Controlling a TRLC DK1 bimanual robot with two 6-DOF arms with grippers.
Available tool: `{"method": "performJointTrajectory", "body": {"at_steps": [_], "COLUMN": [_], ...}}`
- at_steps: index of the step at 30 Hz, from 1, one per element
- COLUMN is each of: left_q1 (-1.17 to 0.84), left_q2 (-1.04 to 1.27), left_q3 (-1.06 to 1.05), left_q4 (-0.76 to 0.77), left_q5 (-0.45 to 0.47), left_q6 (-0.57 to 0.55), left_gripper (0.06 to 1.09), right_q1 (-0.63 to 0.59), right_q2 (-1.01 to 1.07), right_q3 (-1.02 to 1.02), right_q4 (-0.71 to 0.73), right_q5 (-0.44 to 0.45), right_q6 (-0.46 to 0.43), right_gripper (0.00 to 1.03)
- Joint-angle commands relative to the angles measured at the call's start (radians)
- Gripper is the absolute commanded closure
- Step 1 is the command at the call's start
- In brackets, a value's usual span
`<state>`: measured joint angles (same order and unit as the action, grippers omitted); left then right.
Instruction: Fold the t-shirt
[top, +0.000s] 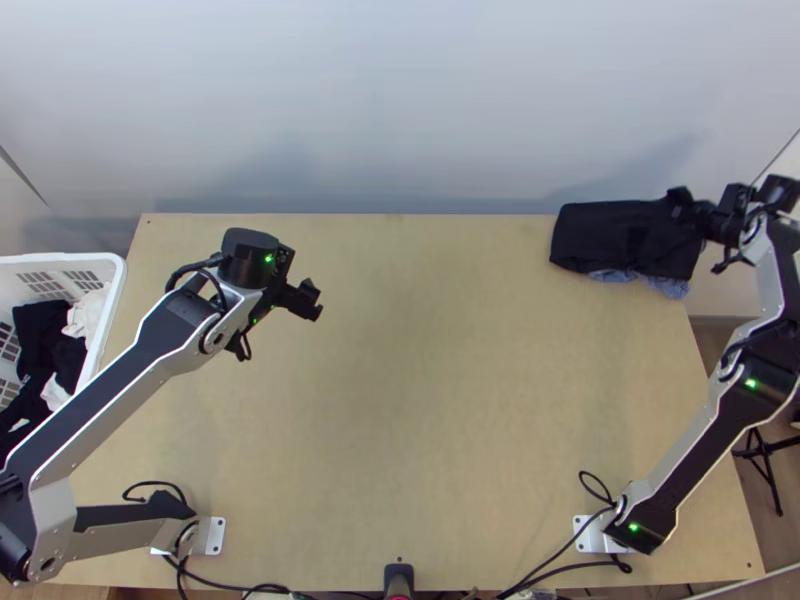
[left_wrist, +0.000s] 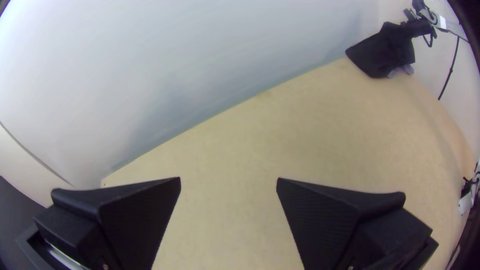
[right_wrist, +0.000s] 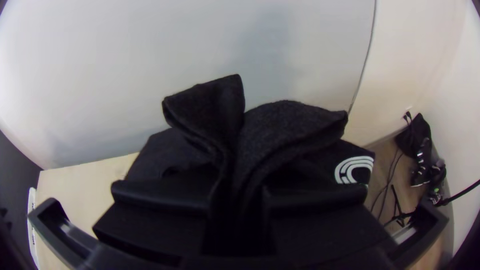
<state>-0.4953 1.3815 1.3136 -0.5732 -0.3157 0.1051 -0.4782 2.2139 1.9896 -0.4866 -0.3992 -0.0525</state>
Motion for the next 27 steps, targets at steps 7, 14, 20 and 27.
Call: {"method": "performJointTrajectory", "body": {"at_steps": [7,14,20,27], "left_q1": [0.021,0.037,0.037,0.047], "left_q2": [-0.061,-0.075,-0.085,-0.096], "left_q3": [-0.068,-0.091,-0.091,-0.091], "left_q4": [0.009,0.009,0.009,0.009], "left_q5": [0.000,0.000,0.000,0.000], "left_q6": [0.013,0.021,0.028,0.039], "left_gripper": [0.15,0.15,0.15,0.15], "right_q1": [-0.033,-0.043,-0.043,-0.042], "right_q2": [0.217,0.222,0.144,-0.030], "right_q3": [0.041,0.026,-0.029,-0.147], "right_q4": [0.109,0.109,0.109,0.108], "right_q5": [0.037,0.043,0.042,0.040], "right_q6": [-0.026,-0.046,-0.047,-0.063], "right_gripper": [1.00,1.00,1.00,0.25]}}
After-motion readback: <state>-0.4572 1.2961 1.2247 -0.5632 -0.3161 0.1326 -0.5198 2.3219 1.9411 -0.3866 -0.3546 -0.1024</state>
